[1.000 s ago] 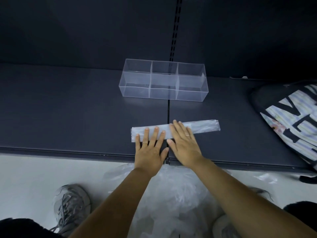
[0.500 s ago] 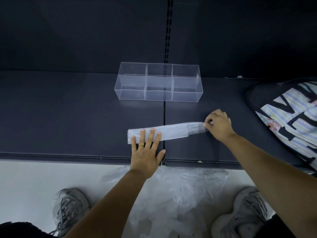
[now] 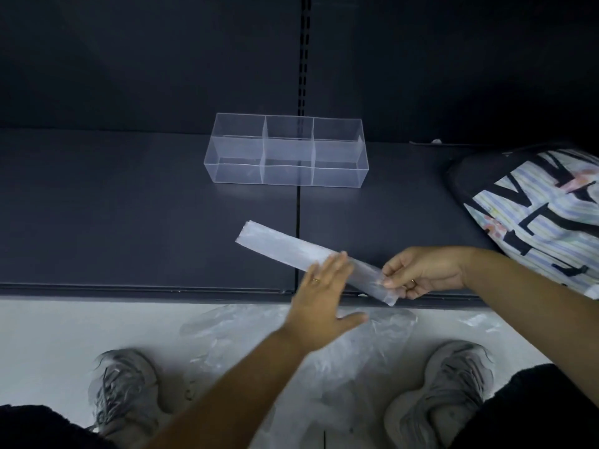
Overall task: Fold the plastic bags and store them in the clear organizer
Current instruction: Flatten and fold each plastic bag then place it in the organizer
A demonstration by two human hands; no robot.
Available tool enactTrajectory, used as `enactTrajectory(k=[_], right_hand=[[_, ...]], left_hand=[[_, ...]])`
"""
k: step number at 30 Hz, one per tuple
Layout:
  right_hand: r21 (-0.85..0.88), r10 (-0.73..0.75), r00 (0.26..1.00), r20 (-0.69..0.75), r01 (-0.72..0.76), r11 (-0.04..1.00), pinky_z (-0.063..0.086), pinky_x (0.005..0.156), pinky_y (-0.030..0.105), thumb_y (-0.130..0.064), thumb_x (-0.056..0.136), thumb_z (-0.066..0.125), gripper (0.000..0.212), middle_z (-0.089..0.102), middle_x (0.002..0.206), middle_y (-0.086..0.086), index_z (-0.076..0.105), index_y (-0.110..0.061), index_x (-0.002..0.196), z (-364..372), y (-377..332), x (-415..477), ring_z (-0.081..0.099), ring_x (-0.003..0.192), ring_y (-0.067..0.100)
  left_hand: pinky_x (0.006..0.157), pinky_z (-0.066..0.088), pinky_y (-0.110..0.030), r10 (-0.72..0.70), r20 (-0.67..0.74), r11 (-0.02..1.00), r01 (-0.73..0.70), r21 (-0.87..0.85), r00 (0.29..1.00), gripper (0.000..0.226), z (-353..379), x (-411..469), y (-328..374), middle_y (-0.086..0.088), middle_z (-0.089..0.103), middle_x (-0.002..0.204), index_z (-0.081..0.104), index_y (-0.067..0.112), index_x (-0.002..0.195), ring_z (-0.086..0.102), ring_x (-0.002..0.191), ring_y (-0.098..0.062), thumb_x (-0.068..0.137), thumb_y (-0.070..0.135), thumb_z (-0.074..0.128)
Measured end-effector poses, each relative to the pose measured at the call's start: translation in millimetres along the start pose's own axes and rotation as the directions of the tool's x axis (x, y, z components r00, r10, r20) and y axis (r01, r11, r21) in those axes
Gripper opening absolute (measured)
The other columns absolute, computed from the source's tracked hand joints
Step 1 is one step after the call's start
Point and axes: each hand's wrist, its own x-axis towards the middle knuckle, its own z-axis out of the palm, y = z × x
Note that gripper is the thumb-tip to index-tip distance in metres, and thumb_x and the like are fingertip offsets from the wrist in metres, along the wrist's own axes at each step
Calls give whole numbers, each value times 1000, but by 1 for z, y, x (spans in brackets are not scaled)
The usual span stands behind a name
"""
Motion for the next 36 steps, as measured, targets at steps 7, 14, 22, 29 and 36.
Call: enactTrajectory(k=[7, 14, 22, 29, 36], right_hand=[[138, -173, 985, 12, 170, 976, 49, 55, 18, -32, 80, 63, 20, 66, 72, 3, 71, -14, 82, 8, -39, -16, 59, 60, 9], [-324, -76, 820, -567, -137, 936, 46, 68, 28, -28, 96, 55, 26, 61, 79, 9, 60, -6, 82, 4, 8, 11, 57, 73, 21], [-204, -160, 488, -858, -38, 978, 40, 76, 34, -48, 96, 44, 55, 65, 86, 18, 61, -3, 71, 46, 37, 10, 60, 90, 36], [199, -14, 755, -655, 191, 961, 48, 81, 32, -75, 77, 48, 58, 71, 84, -5, 72, -23, 80, 97, 2, 9, 65, 84, 11], [-68, -60, 429, -901, -2, 998, 42, 56, 25, -22, 89, 55, 27, 63, 62, 3, 64, -12, 65, 90, 22, 20, 59, 62, 22]], left_hand=[[101, 46, -29, -419, -323, 817, 196, -543, 849, 33, -1, 18, 43, 1, 66, 122, 61, 16, 127, 62, 111, -14, 95, 13, 56], [117, -10, -28, -77, 148, 993, 89, -81, 986, 95, 2, 11, 19, 6, -5, 161, 2, 21, 154, -13, 146, -8, 85, 63, 53], [116, -16, -24, -131, -25, 982, 126, -138, 991, 83, 13, 7, 15, 10, -18, 158, -9, 23, 152, -23, 142, 0, 89, 68, 23], [118, -13, -38, -177, 117, 978, 161, 131, 977, 82, 35, 19, 26, -2, -18, 159, -13, 18, 152, -26, 143, -17, 93, 64, 22], [110, -25, -45, -173, 187, 939, 105, 328, 967, 83, 43, 24, 26, -10, -27, 156, -14, 30, 150, -32, 139, -32, 82, 74, 3]])
